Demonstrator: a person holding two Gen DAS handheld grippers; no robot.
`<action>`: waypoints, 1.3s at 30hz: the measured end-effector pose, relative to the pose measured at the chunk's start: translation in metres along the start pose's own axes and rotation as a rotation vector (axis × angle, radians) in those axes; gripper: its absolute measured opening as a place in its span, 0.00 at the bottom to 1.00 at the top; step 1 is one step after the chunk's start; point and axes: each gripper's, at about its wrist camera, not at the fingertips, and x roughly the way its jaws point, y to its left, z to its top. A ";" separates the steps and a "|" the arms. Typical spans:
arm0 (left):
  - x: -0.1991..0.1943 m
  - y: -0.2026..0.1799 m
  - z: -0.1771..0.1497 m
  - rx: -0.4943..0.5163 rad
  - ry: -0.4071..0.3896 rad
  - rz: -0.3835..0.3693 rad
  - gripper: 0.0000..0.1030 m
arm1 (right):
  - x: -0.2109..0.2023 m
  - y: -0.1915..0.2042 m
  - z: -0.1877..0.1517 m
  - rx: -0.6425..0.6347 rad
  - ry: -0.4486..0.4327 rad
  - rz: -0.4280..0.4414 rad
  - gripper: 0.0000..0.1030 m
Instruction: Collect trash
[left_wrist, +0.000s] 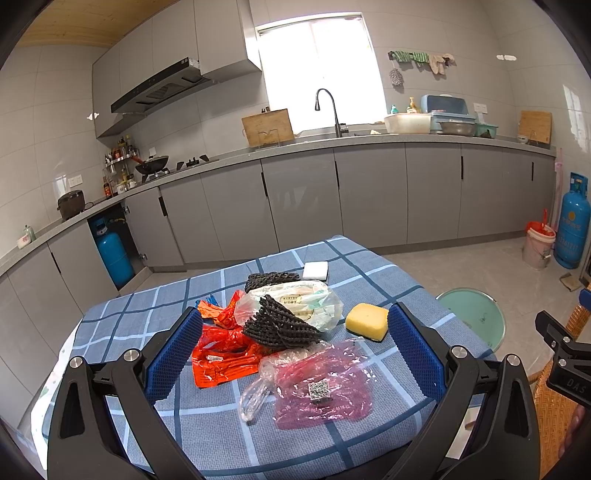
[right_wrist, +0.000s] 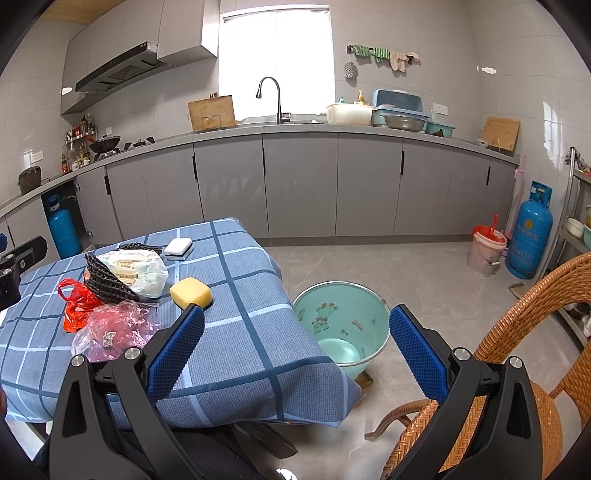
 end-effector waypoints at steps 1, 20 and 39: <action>0.000 0.000 0.000 0.000 -0.001 0.000 0.96 | 0.000 0.000 0.000 0.000 0.000 0.000 0.96; 0.004 0.006 -0.002 -0.003 0.006 0.013 0.96 | 0.003 0.003 -0.001 0.000 0.000 0.022 0.96; 0.094 0.122 -0.055 -0.175 0.261 0.266 0.96 | 0.092 0.059 0.006 -0.082 0.074 0.132 0.96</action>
